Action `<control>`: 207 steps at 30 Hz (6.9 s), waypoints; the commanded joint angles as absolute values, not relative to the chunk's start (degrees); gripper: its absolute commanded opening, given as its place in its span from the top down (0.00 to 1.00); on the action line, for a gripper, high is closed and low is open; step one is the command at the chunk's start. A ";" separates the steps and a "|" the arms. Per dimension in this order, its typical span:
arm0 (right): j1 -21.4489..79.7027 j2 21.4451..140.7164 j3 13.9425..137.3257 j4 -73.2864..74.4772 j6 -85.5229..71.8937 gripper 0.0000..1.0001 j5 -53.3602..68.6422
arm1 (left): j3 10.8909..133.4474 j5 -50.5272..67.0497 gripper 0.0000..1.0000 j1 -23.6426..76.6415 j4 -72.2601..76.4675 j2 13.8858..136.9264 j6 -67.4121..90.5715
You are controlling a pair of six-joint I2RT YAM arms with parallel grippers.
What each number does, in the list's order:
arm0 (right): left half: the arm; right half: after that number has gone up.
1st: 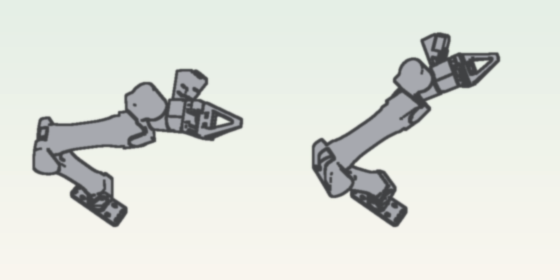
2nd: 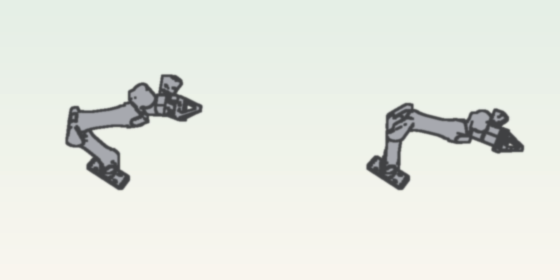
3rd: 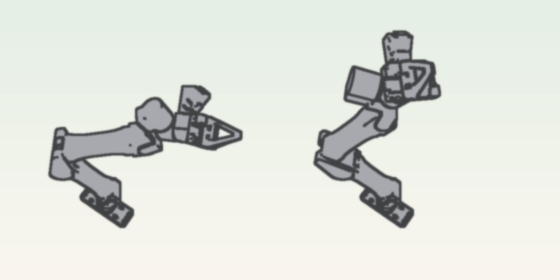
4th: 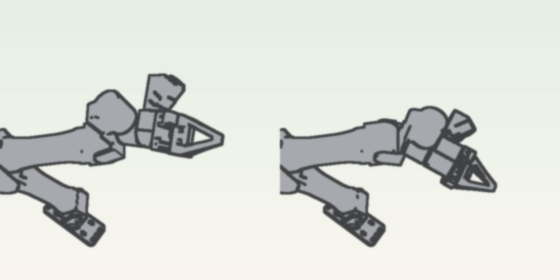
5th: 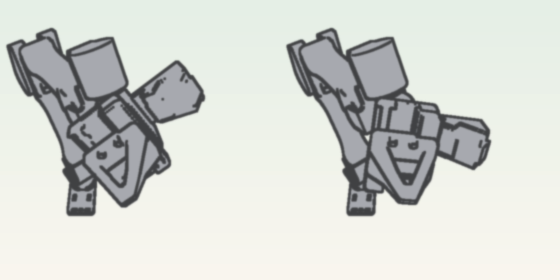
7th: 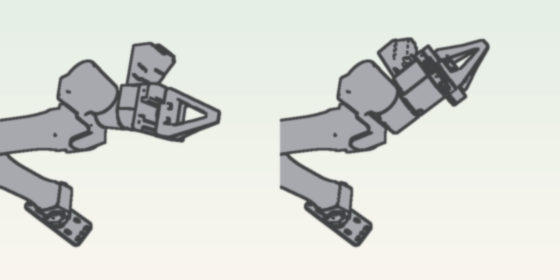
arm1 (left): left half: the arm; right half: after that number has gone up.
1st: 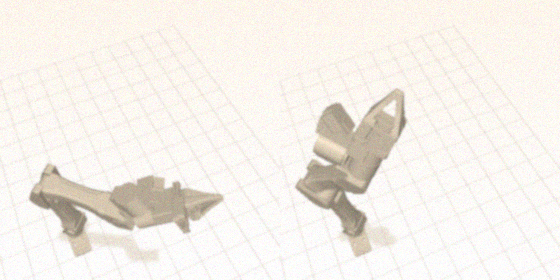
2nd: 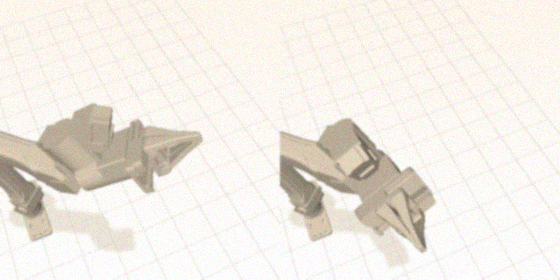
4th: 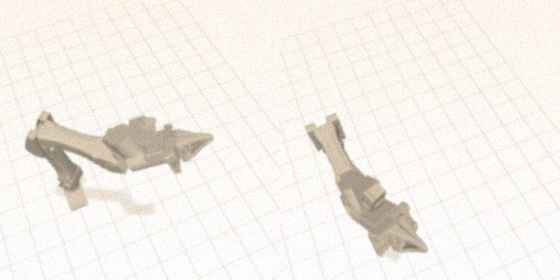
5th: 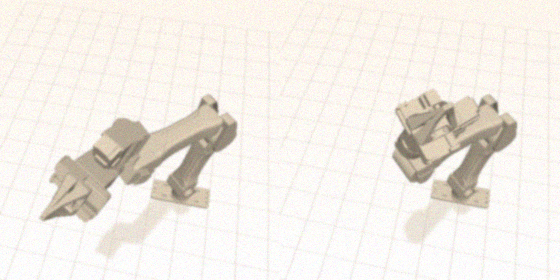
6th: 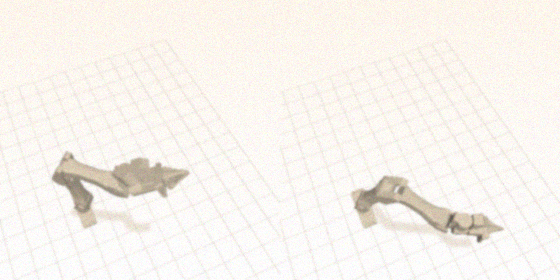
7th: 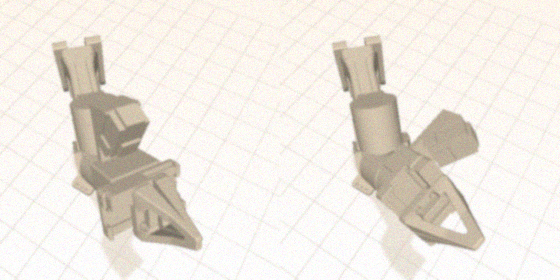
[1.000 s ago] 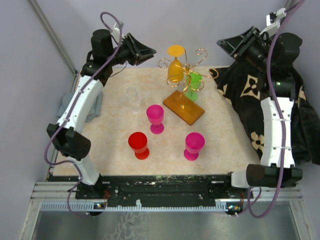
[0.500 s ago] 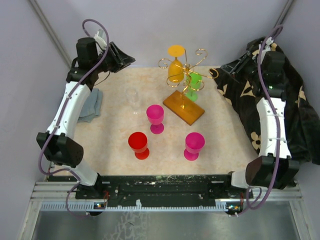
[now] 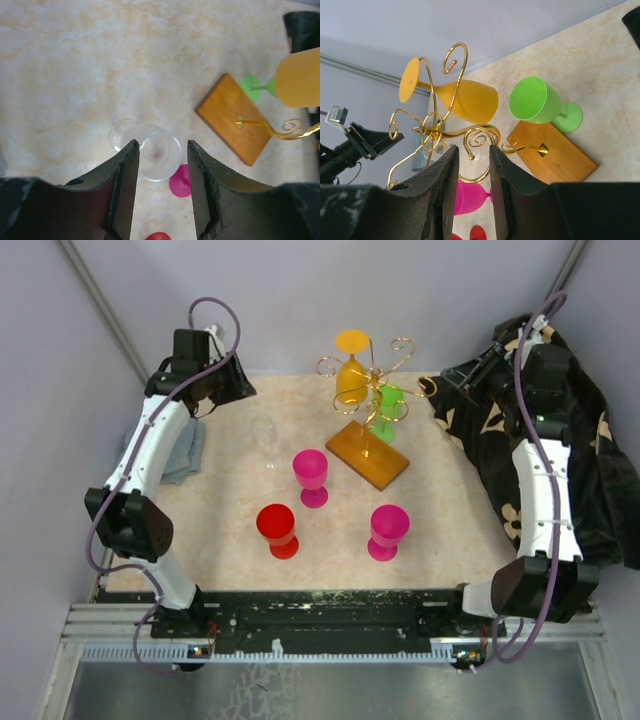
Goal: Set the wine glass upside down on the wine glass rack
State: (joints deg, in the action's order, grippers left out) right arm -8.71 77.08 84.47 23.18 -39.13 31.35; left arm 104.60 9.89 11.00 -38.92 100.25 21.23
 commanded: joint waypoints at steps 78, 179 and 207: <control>1.83 114.84 103.70 30.87 -26.92 0.70 20.99 | 104.48 6.99 0.46 14.13 -41.49 93.80 18.43; -1.05 69.09 81.34 -32.39 -66.40 1.00 41.61 | 94.45 52.85 0.46 12.53 22.16 88.00 67.89; 4.87 85.14 79.98 -80.55 -103.18 1.00 49.98 | 92.98 38.39 0.43 23.42 89.66 100.62 123.23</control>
State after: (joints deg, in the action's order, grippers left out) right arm 4.05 84.90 77.67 -76.84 -102.59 50.00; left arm 91.15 39.51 22.00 85.52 100.12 117.95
